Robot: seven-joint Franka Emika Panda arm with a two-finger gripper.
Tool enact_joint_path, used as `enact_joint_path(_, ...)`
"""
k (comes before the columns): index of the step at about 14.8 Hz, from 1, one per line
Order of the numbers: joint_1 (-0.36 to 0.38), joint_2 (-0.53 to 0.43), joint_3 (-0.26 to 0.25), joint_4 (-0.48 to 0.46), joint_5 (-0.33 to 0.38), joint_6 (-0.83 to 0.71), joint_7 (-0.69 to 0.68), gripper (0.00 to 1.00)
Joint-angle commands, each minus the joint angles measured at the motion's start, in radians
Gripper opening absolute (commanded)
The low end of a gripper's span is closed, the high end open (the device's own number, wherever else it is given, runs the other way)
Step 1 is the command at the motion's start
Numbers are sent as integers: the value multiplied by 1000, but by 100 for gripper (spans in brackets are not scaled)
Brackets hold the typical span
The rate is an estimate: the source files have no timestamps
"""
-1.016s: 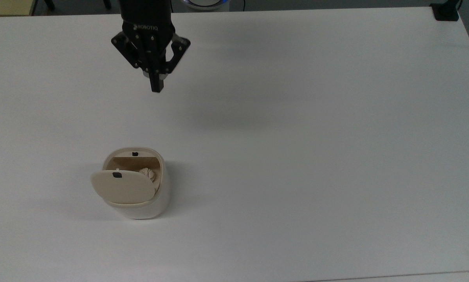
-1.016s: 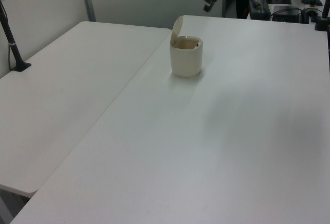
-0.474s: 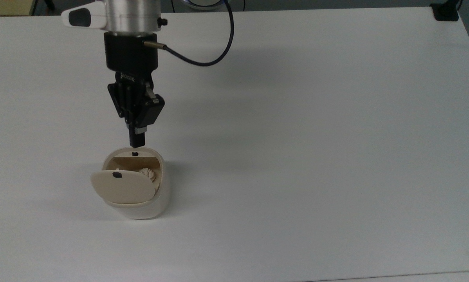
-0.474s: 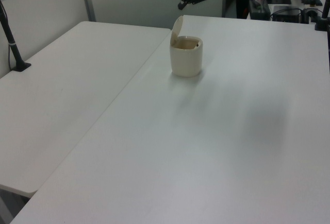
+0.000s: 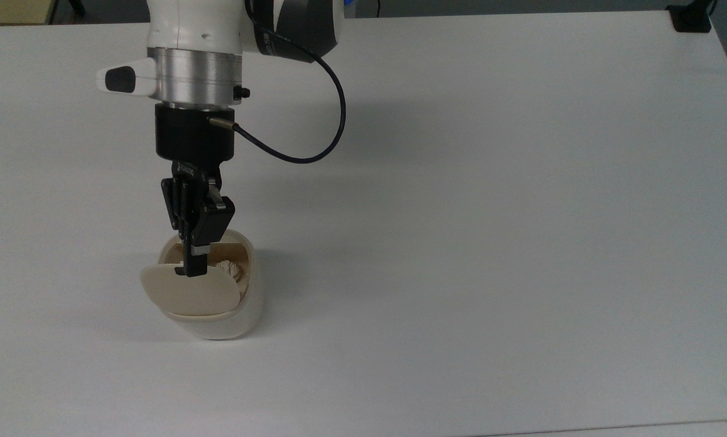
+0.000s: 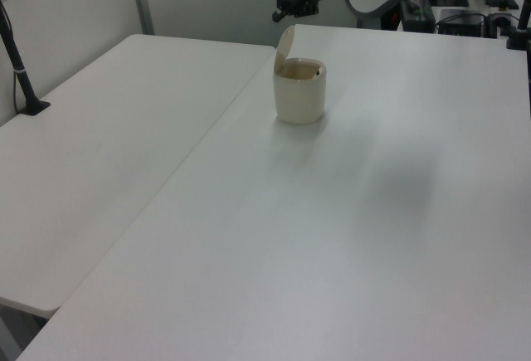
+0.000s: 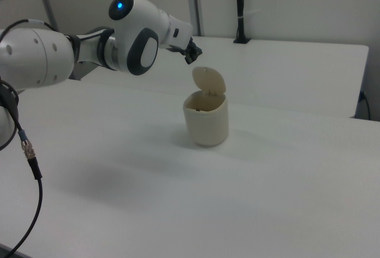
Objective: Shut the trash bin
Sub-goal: 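Push the open lid down over the bin opening with the gripper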
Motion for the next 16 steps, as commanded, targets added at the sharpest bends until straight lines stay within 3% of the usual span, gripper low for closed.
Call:
enact_joint_path(1,4,38,-16,26,6,40,20,0)
enact_joint_path(7,-10,41,-20,7,5,40,-24,0)
enact_joint_path(11,-26,-68,-17,-131,3,37,-119,0)
enact_joint_path(16,-27,-74,-16,-167,3,29,-179,0)
